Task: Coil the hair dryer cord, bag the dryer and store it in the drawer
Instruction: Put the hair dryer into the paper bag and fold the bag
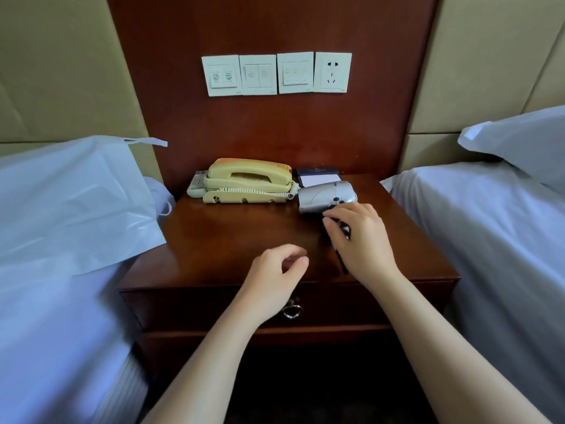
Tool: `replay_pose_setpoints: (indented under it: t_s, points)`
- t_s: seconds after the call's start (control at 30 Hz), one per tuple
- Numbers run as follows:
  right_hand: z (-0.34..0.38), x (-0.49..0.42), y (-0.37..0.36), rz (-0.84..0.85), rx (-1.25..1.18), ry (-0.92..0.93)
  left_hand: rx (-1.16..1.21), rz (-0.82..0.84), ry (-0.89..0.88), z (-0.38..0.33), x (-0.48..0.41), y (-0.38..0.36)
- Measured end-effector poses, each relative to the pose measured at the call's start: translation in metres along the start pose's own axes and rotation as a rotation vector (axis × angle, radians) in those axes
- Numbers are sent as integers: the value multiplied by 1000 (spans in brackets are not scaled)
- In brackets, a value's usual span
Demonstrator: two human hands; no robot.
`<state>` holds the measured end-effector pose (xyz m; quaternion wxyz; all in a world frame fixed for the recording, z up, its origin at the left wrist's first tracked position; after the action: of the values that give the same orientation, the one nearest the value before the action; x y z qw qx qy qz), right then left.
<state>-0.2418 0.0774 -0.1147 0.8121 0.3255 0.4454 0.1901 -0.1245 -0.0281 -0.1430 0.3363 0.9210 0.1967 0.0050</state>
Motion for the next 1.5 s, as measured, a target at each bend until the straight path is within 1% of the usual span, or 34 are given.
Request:
replay_pose_setpoints:
  t_s: [0.1, 0.2, 0.27, 0.33, 0.37, 0.43, 0.5, 0.57, 0.6, 0.67, 0.77, 0.9, 0.97, 1.03, 1.17, 1.23, 1.33, 1.5]
  points:
    - [31, 1, -9, 111, -33, 77, -9, -38, 10, 12, 26, 26]
    - [61, 3, -24, 219, -78, 127, -52, -111, 44, 27, 49, 56]
    - [81, 4, -35, 263, -132, 120, -100, -170, 82, 37, 64, 79]
    - [100, 5, -48, 316, -239, 86, -156, -230, 130, 50, 79, 105]
    - [109, 5, -55, 348, -296, 68, -206, -270, 152, 57, 87, 119]
    - [123, 4, -70, 421, -384, 39, -388, -381, 184, 71, 101, 151]
    - [134, -1, -86, 493, -467, -11, -592, -495, 228, 85, 114, 186]
    - [142, -11, -105, 547, -524, -72, -750, -569, 285, 99, 122, 218]
    - [145, -18, -116, 562, -539, -108, -826, -586, 297, 107, 123, 232]
    - [154, -38, -136, 578, -564, -184, -946, -568, 333, 122, 124, 252]
    - [174, -68, -162, 600, -617, -273, -1018, -505, 391, 147, 122, 266]
    - [198, -94, -193, 616, -755, -462, -1085, -528, 318, 178, 129, 278]
    - [206, -98, -205, 630, -856, -537, -1073, -554, 263, 185, 134, 287]
    - [210, -102, -212, 622, -932, -558, -1045, -586, 213, 187, 137, 292]
    - [202, -115, -213, 495, -924, -520, -1012, -663, 113, 181, 136, 295]
    - [194, -121, -202, 416, -880, -467, -1000, -654, 96, 181, 135, 293]
    - [185, -127, -176, 333, -862, -378, -1012, -655, 17, 175, 133, 286]
    - [167, -131, -130, 200, -898, -265, -971, -669, -184, 149, 119, 258]
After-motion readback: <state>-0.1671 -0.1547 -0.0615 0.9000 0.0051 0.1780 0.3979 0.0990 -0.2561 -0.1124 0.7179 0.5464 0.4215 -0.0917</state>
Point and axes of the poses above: each hand's wrist, its own x-axis away from the middle knuckle, its own y-axis out of the back of the hand, z = x × y, the point moved 3 cm from there along -x, towards the middle knuckle, and after that the axes turned 9 degrees about z, right-handed, at the moved point
